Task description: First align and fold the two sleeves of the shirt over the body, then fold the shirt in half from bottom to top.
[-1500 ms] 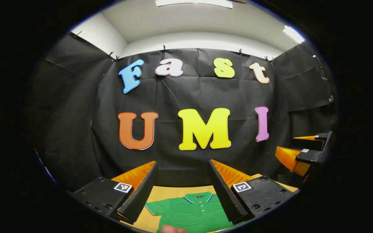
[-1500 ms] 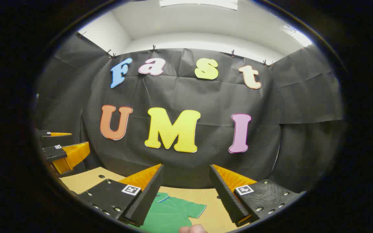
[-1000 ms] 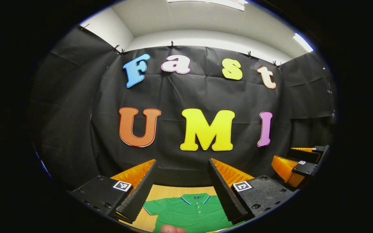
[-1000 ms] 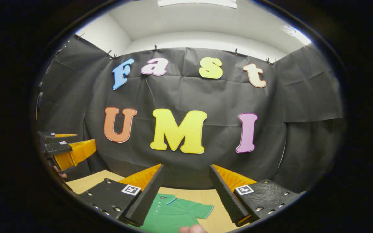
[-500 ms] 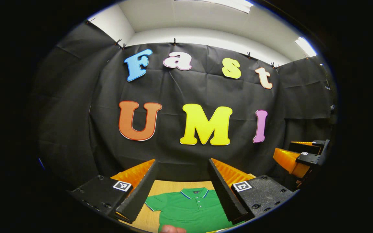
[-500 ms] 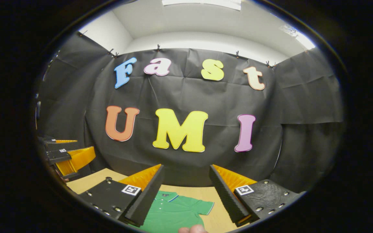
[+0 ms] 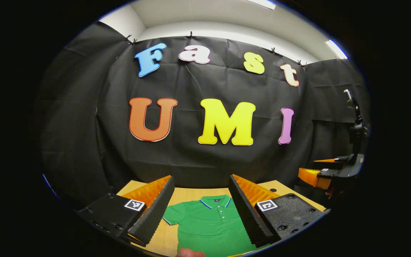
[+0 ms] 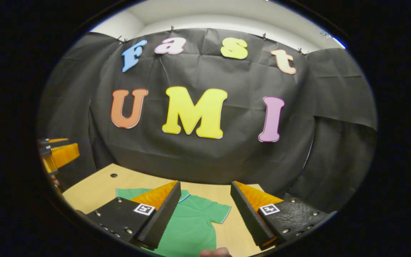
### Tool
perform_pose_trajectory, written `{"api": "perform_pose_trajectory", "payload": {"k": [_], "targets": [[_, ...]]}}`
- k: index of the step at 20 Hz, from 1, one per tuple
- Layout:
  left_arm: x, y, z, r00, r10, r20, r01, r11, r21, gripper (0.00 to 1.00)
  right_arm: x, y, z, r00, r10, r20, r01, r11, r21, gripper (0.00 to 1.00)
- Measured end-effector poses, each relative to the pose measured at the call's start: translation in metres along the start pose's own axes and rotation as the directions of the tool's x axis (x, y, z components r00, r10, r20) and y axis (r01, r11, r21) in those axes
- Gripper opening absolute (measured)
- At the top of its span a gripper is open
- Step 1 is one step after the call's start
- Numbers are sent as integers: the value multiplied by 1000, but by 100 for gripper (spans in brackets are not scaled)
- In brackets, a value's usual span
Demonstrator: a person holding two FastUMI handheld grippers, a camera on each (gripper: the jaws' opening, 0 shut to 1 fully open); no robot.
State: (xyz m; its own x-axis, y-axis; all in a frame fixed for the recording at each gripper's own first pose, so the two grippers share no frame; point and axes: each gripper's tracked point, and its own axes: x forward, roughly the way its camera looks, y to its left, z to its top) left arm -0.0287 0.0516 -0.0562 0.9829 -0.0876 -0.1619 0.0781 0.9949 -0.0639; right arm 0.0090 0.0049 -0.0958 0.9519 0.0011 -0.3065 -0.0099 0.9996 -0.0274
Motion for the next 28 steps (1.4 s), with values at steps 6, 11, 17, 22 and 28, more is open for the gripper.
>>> {"api": "perform_pose_trajectory", "payload": {"k": [6,11,17,22,28], "targets": [[9,3,-35,995,27,-99,-26,1000,11,98,84,-40,-73,978,43,-206,-50,998,-31,91],[26,-10,-54,988,31,-154,-31,1000,6,98,163,-73,-117,956,34,-293,-66,993,-97,94],[47,-26,-80,973,39,-228,-41,999,-4,98,241,-84,-188,908,79,-411,-119,990,-73,90],[58,-26,-108,953,69,-296,-77,997,-16,99,291,-94,-246,871,83,-484,-129,990,-62,90],[63,-21,-133,928,103,-358,-117,993,-18,99,323,-104,-281,850,64,-523,-126,988,-84,90]]}}
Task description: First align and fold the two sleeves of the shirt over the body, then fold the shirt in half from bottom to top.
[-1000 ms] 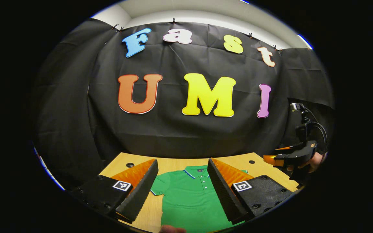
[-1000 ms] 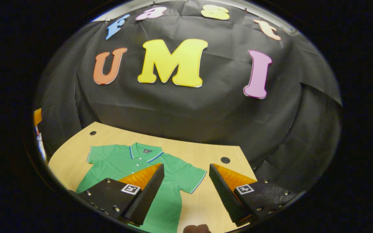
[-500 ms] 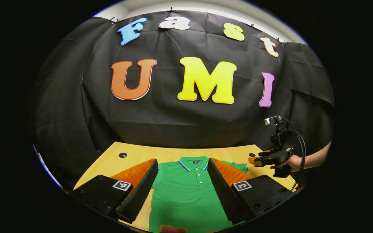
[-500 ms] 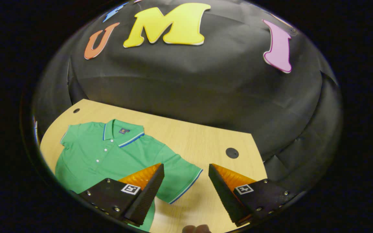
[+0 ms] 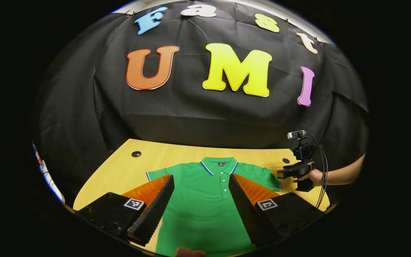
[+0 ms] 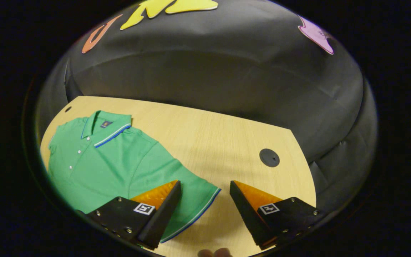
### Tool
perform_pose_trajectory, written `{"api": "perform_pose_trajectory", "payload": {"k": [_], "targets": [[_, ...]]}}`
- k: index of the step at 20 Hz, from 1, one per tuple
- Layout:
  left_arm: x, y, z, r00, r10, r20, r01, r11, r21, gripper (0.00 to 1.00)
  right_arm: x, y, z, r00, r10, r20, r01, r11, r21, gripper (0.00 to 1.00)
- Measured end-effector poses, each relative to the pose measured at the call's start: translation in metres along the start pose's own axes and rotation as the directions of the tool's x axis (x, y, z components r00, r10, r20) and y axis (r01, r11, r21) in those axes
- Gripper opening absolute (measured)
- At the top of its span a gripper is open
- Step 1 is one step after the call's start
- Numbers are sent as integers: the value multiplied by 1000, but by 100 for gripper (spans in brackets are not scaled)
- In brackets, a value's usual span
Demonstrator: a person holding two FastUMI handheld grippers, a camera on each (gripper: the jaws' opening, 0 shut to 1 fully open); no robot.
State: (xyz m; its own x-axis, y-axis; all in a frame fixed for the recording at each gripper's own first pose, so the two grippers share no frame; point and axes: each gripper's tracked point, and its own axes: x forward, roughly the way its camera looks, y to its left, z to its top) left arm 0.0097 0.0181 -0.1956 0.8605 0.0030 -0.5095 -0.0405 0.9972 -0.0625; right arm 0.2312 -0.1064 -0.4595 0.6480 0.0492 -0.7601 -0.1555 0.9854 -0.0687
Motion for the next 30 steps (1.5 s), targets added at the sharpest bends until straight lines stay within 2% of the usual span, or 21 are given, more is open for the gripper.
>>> {"api": "perform_pose_trajectory", "payload": {"k": [2,3,6,8,9,10,11,12,14,15,16,20,25,30], "targets": [[2,1,-3,1000,4,-11,-4,1000,-4,98,2,0,-2,1000,6,-4,-6,1000,-17,89],[3,0,-5,1000,2,-14,-2,1000,-7,99,2,0,-2,1000,8,1,-8,1000,-5,93],[6,0,-6,1000,-5,-22,5,1000,-15,99,2,1,-5,999,51,-1,-51,998,20,94],[4,-1,-5,1000,-12,-19,11,1000,-14,99,3,12,-12,994,106,-16,-104,992,67,77],[5,-2,-4,1000,-15,-19,15,1000,-11,99,5,13,-13,994,105,-20,-104,992,65,58],[5,-3,-4,1000,-20,-18,20,1000,-9,98,7,16,-15,995,97,-29,-95,994,51,54],[4,-2,-4,1000,-24,-19,24,1000,-9,99,6,17,-15,996,86,-37,-84,996,38,36],[4,-2,-5,999,-26,-20,26,1000,-11,98,6,19,-12,996,85,-36,-84,996,32,33],[1,2,-6,999,-25,-23,25,1000,-17,99,4,19,-12,996,69,-49,-68,998,14,8],[0,4,-8,1000,-20,-23,19,1000,-18,99,8,20,-10,997,63,-42,-63,998,13,8],[-1,8,-9,1000,-15,-25,14,1000,-18,99,3,20,-7,997,63,-43,-62,998,8,2],[-8,23,-8,1000,8,-15,-8,1000,-3,99,-19,20,12,999,35,-20,-35,999,33,1],[-15,36,-8,1000,21,7,-21,999,-39,99,-51,30,42,1000,2,0,-2,1000,-8,1],[-26,64,-13,998,61,16,-61,997,-56,98,-73,74,65,1000,14,-4,-14,999,-44,1]]}}
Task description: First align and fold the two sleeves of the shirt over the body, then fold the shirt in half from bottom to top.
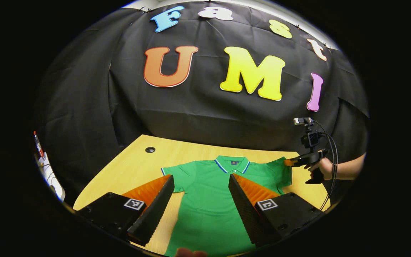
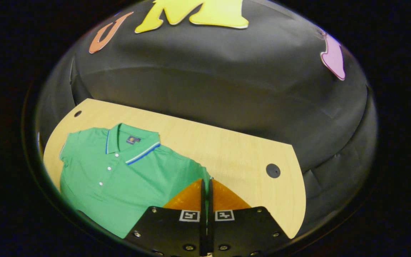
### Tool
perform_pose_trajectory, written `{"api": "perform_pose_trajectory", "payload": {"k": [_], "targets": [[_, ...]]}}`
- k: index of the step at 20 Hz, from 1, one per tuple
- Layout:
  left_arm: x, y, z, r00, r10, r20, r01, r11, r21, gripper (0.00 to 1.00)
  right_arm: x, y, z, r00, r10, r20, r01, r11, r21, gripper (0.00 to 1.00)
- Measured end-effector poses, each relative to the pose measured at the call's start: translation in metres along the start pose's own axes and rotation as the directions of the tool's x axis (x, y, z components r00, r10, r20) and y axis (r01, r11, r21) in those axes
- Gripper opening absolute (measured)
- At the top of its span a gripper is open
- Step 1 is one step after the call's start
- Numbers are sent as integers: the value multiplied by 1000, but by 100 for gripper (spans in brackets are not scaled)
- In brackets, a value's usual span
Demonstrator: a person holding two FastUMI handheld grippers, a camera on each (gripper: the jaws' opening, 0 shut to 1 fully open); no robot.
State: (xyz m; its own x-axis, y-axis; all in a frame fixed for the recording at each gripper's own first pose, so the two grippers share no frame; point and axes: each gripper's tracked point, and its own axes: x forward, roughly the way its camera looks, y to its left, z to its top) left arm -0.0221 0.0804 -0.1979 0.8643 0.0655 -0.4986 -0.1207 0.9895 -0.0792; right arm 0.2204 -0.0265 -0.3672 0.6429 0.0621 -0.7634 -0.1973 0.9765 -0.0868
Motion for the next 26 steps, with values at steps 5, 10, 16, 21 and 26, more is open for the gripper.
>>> {"api": "perform_pose_trajectory", "payload": {"k": [5,10,16,21,26], "targets": [[-15,25,-4,999,33,-2,-33,999,-39,99,0,63,9,998,55,-22,-55,998,-3,1],[-31,54,-13,997,78,-16,-79,996,-44,99,12,115,11,993,96,-63,-98,995,-15,1],[-40,76,-19,992,120,-31,-122,990,-77,98,7,152,14,979,188,-83,-183,981,60,25],[-36,79,-19,994,111,-22,-112,991,-74,99,-18,144,32,982,190,-25,-187,980,74,65],[-28,74,-10,998,68,-10,-68,995,-72,99,-61,119,39,989,147,27,-148,988,50,92]]}}
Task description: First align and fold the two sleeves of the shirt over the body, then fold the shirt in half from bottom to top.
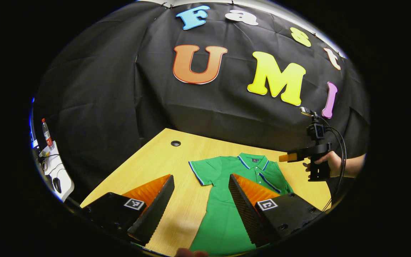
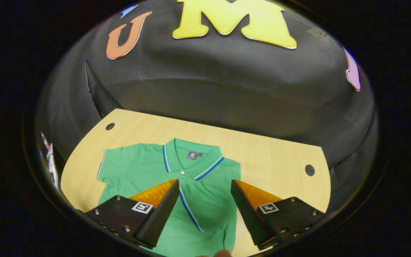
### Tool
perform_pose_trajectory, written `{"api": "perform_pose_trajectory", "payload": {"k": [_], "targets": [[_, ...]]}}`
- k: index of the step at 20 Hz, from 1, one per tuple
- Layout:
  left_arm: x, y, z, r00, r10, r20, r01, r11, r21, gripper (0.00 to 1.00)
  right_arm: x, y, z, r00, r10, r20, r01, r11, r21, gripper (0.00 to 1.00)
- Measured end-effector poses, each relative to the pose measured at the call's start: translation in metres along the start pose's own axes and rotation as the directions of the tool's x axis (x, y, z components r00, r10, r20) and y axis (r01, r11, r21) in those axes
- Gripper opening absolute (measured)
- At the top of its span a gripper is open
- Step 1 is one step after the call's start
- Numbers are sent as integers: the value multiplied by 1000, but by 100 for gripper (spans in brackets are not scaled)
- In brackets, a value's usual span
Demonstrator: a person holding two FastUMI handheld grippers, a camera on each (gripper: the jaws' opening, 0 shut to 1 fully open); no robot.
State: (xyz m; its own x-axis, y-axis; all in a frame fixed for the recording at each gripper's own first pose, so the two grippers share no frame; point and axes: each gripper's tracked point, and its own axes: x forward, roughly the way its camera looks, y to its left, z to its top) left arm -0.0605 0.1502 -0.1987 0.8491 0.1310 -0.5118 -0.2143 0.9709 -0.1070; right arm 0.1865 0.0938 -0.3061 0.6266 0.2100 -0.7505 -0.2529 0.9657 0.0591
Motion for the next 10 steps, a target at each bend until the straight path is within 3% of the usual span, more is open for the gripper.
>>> {"api": "perform_pose_trajectory", "payload": {"k": [5,10], "targets": [[19,-1,-2,996,-86,-33,85,996,-10,98,-61,-7,-5,998,-23,55,23,1000,9,92],[70,21,-2,989,-134,-65,135,991,3,99,-136,-4,-20,995,7,96,-11,999,38,92]]}}
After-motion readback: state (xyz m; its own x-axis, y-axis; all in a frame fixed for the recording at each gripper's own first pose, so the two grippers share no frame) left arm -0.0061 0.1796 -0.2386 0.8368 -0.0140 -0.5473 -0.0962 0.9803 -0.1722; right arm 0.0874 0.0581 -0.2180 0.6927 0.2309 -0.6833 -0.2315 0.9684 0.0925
